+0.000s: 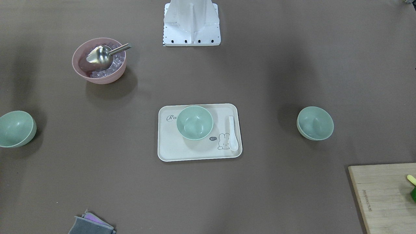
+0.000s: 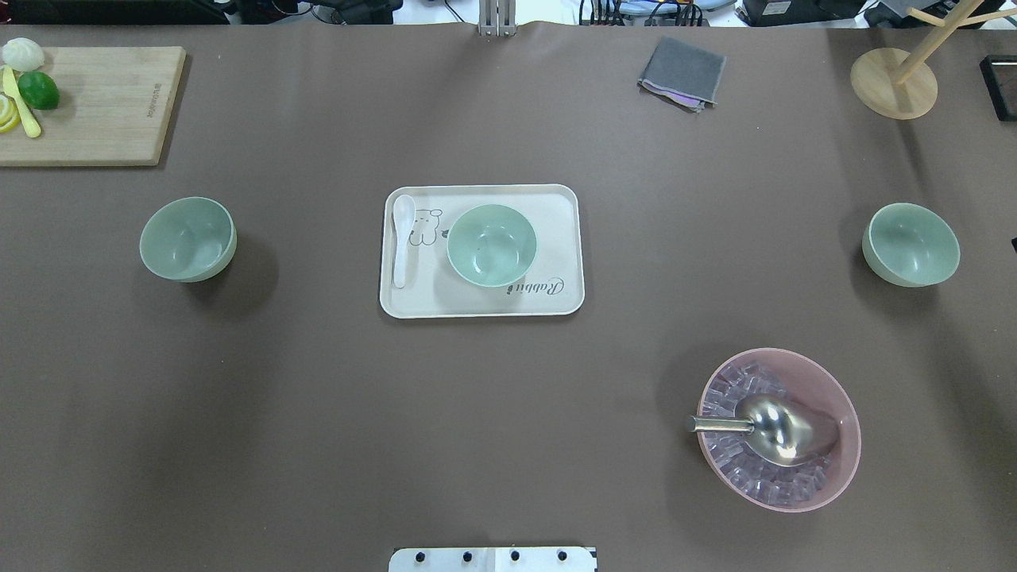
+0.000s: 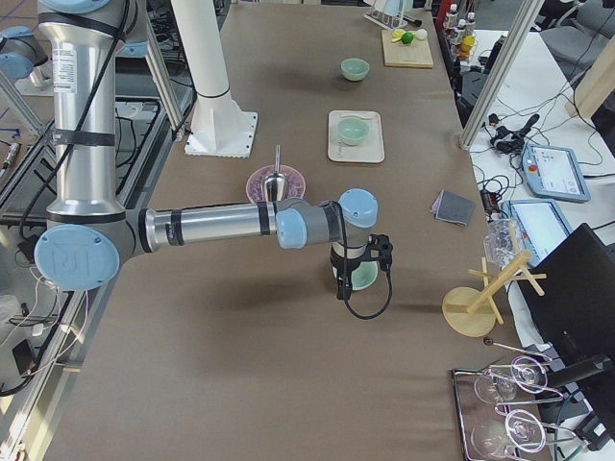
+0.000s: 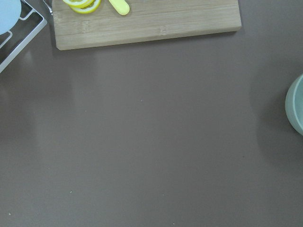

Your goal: Stack green bowls together

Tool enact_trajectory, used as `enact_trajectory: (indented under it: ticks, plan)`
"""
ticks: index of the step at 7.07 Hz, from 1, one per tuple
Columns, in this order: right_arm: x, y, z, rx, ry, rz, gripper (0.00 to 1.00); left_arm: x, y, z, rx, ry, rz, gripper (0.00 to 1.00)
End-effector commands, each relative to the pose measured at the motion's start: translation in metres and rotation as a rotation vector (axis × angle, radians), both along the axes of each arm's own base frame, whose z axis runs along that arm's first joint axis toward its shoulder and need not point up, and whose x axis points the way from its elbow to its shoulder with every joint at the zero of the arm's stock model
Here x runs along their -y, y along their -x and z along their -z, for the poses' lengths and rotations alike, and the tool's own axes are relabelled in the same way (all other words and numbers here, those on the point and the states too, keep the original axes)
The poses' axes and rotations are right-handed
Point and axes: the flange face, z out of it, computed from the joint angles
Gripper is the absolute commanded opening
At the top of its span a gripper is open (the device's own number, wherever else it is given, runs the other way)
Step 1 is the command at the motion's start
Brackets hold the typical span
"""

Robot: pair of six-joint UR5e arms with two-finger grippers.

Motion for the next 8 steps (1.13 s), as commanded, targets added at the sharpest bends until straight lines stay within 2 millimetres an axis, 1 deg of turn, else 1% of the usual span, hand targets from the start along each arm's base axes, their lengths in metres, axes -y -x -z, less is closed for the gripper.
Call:
enact_trajectory:
  ticks: [1, 2, 3, 4, 5, 6, 8]
  plan:
    - [0.045, 0.04, -0.017, 0.018, 0.011, -0.043, 0.94, -0.005, 0.0, 0.002, -0.009, -0.004, 0.002, 0.98]
    - [0.044, 0.052, -0.03, 0.017, 0.021, -0.028, 0.93, -0.015, 0.001, 0.006, -0.009, -0.012, 0.004, 0.98]
    - [0.044, 0.064, -0.03, 0.029, 0.014, -0.023, 0.91, -0.025, 0.001, 0.01, -0.01, -0.017, 0.004, 0.98]
    - [0.043, 0.07, -0.032, 0.028, 0.023, -0.019, 0.89, -0.025, 0.0, 0.008, -0.009, -0.015, 0.0, 0.98]
    - [0.042, 0.076, -0.029, 0.029, 0.021, -0.012, 0.82, -0.023, -0.002, 0.01, -0.01, -0.019, -0.003, 0.98]
    - [0.042, 0.079, -0.031, 0.027, 0.023, -0.006, 0.67, -0.02, -0.003, 0.006, -0.009, -0.013, -0.007, 0.98]
    - [0.038, 0.092, -0.029, 0.027, 0.042, -0.003, 0.53, -0.02, -0.003, 0.005, -0.011, -0.012, -0.007, 0.98]
